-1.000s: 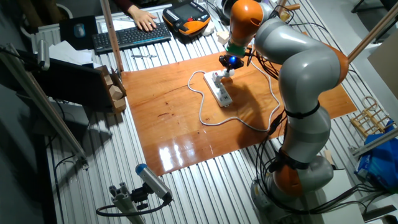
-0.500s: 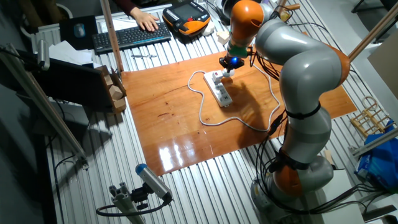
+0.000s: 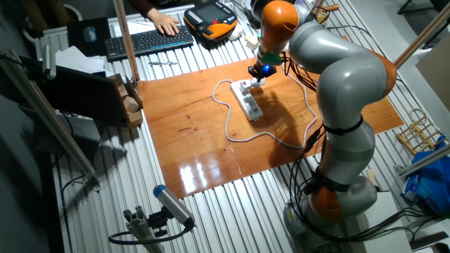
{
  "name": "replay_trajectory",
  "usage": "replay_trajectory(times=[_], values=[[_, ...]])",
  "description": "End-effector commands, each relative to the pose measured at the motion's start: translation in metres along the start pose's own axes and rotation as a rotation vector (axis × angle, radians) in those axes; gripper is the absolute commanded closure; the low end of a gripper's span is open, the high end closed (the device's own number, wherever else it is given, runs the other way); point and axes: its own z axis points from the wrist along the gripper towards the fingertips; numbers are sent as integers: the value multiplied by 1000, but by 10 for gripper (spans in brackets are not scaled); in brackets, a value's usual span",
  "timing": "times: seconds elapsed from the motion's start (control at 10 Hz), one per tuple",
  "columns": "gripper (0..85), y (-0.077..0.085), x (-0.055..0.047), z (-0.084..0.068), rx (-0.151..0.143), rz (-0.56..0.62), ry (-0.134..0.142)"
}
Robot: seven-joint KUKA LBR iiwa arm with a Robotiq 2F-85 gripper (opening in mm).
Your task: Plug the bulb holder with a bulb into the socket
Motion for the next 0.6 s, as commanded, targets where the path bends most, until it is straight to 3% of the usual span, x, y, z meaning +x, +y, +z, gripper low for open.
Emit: replay_trajectory(times=[0.0, 0.3, 0.5], values=[[850, 0, 0, 0, 1, 0, -2], [850, 0, 0, 0, 2, -2, -4], [850, 0, 0, 0, -13, 24, -3]])
